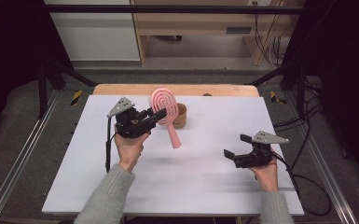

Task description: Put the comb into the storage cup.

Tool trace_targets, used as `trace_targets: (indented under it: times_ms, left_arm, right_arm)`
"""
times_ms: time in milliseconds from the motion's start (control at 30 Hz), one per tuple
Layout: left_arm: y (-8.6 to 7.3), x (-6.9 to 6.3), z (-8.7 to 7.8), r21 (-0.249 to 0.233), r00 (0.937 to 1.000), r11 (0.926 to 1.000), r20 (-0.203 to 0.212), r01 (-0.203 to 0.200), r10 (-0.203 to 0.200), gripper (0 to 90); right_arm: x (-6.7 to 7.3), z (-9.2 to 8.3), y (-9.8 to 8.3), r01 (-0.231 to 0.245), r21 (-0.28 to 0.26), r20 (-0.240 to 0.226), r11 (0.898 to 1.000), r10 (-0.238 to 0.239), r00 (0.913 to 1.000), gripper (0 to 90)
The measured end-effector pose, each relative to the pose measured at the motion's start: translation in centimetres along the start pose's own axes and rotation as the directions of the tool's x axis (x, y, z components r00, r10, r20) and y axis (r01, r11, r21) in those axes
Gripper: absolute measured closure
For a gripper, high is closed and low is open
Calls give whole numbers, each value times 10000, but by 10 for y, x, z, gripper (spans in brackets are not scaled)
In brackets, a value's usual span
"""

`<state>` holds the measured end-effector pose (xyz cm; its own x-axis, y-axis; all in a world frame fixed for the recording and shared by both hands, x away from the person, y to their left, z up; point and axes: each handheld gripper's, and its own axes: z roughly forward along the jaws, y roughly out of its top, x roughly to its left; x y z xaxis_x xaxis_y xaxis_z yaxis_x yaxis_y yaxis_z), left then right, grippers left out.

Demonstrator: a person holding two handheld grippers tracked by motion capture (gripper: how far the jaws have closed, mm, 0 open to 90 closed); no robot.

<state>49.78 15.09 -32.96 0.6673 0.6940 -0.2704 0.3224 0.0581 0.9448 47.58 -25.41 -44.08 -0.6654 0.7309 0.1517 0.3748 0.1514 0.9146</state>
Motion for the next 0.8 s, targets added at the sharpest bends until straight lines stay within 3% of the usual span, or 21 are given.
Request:
trace_targets:
  times_ms: [800]
  left_arm:
    - [26, 9, 8, -20, 9996, 9999, -243, -112, 111, 646]
  right_arm:
    - [-2, -1, -2, 37, 36, 26, 10000, -37, 10000, 0]
